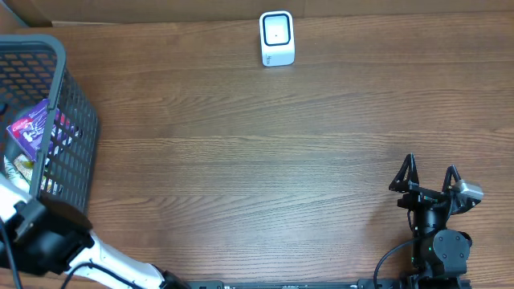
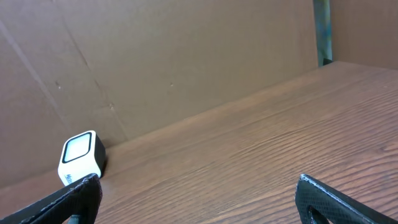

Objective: Scan the item barcode
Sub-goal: 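Reach the left gripper into the basket toward the purple pad pack, then lift the purple pack out and place it on the table center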

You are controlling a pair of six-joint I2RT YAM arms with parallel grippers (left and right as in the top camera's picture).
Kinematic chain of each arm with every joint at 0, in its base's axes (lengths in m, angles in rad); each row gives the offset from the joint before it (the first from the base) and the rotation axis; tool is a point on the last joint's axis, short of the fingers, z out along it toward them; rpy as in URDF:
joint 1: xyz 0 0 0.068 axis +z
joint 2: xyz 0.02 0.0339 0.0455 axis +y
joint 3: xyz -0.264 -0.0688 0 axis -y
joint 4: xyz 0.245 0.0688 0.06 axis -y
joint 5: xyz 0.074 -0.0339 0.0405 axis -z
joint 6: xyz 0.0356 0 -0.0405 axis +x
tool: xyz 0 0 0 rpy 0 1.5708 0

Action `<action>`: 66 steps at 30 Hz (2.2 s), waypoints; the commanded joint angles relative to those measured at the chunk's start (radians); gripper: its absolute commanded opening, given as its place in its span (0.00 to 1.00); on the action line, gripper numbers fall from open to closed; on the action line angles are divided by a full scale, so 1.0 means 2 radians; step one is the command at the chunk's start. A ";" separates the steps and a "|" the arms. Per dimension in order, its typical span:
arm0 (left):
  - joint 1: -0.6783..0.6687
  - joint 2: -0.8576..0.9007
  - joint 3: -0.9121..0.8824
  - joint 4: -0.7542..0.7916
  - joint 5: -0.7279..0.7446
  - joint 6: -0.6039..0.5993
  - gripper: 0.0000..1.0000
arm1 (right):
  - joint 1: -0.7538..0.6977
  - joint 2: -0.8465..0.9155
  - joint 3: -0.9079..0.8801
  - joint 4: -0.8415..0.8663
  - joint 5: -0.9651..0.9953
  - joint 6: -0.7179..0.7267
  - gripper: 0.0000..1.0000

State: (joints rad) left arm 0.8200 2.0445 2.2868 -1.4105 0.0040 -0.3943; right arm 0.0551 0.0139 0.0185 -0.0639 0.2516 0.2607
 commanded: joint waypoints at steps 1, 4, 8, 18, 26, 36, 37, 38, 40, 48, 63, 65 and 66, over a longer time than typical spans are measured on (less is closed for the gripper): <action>-0.001 0.034 0.005 0.002 -0.024 -0.022 0.87 | 0.004 -0.006 -0.005 0.003 0.005 -0.003 1.00; -0.001 0.063 0.005 0.010 -0.063 -0.038 0.84 | 0.004 -0.006 -0.005 0.003 0.005 -0.003 1.00; -0.001 0.076 -0.001 0.029 -0.072 -0.039 0.80 | 0.004 -0.006 -0.005 0.003 0.005 -0.003 1.00; -0.009 0.078 -0.104 0.127 -0.068 -0.028 0.78 | 0.004 -0.006 -0.005 0.003 0.005 -0.003 1.00; -0.023 0.078 -0.199 0.226 -0.057 -0.002 0.78 | 0.004 -0.006 -0.005 0.003 0.005 -0.004 1.00; -0.043 0.078 -0.266 0.305 -0.051 0.004 0.84 | 0.004 -0.006 -0.005 0.003 0.005 -0.003 1.00; -0.044 0.078 -0.272 0.311 -0.050 0.004 0.85 | 0.004 -0.006 -0.005 0.003 0.005 -0.003 1.00; -0.045 0.078 -0.278 0.318 -0.047 0.004 0.85 | 0.004 -0.006 -0.005 0.003 0.005 -0.004 1.00; -0.046 0.078 -0.293 0.331 -0.039 0.003 0.84 | 0.004 -0.006 -0.005 0.003 0.005 -0.003 1.00; -0.046 0.074 -0.307 0.325 -0.032 0.003 0.04 | 0.004 -0.006 -0.005 0.003 0.005 -0.004 1.00; -0.046 -0.120 -0.136 0.196 -0.034 0.003 0.04 | 0.004 -0.006 -0.005 0.003 0.005 -0.004 1.00; -0.046 -0.157 -0.133 0.194 -0.033 0.002 0.04 | 0.004 -0.006 -0.005 0.003 0.005 -0.003 1.00; -0.047 -0.171 -0.133 0.192 -0.032 0.000 0.04 | 0.004 -0.006 -0.005 0.003 0.005 -0.003 1.00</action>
State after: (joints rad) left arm 0.7326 1.8477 1.9728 -1.0172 -0.0635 -0.4088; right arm 0.0551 0.0139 0.0185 -0.0643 0.2516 0.2611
